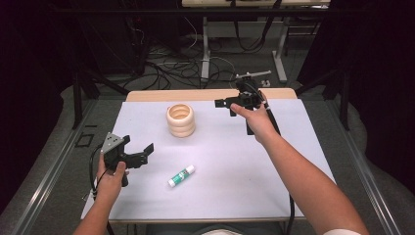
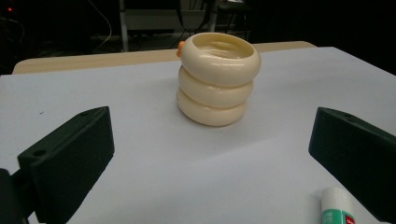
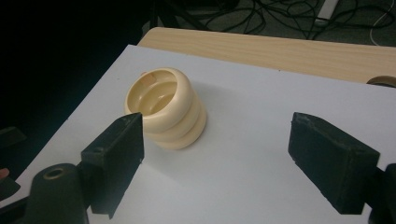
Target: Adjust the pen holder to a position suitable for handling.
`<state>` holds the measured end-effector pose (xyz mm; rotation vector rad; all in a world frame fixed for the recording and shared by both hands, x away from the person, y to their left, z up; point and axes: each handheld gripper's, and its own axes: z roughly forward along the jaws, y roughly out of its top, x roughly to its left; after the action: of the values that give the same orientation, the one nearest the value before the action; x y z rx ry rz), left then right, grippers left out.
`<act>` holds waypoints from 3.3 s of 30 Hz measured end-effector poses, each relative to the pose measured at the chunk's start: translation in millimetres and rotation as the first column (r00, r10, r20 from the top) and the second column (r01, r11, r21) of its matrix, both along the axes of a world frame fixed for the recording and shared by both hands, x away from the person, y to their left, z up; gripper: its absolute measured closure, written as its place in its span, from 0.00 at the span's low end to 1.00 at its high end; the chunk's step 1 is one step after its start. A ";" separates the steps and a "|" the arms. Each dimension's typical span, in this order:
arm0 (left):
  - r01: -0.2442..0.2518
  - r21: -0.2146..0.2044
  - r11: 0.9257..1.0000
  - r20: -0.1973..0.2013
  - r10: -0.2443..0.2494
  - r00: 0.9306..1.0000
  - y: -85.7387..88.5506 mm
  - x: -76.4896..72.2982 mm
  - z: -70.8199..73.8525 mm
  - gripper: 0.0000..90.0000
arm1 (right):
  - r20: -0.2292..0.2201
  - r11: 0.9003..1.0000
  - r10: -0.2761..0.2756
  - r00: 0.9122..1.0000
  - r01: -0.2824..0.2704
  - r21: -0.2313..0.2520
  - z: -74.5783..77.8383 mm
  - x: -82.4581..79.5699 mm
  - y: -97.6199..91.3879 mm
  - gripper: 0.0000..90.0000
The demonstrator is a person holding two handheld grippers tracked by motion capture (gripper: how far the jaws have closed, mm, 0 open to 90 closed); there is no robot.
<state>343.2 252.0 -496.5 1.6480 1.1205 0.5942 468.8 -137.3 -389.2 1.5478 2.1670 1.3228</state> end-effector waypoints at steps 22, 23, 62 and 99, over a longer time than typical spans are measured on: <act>0.020 -0.009 1.000 -0.017 -0.021 1.000 -0.8 0.4 -0.7 0.00 | -0.153 0.993 -0.079 0.985 0.091 0.074 -8.7 30.3 35.2 0.35; 0.022 -0.010 1.000 -0.018 -0.022 1.000 -0.7 0.4 -0.7 0.00 | -0.159 0.993 -0.080 0.984 0.093 0.073 -9.8 31.6 35.9 0.37; 0.019 -0.032 0.999 -0.031 -0.020 0.999 1.1 2.1 -2.4 0.00 | -0.307 0.986 -0.057 0.950 0.102 0.133 -71.8 68.5 69.9 0.49; 0.023 -0.046 0.999 -0.033 -0.025 0.999 2.3 2.0 -2.2 0.00 | -0.477 0.955 -0.086 0.875 0.209 0.210 -103.0 76.1 100.6 0.61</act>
<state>345.2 254.3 -498.7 1.6354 1.1291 0.5242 544.9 -36.6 -492.2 2.2910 2.1201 1.3290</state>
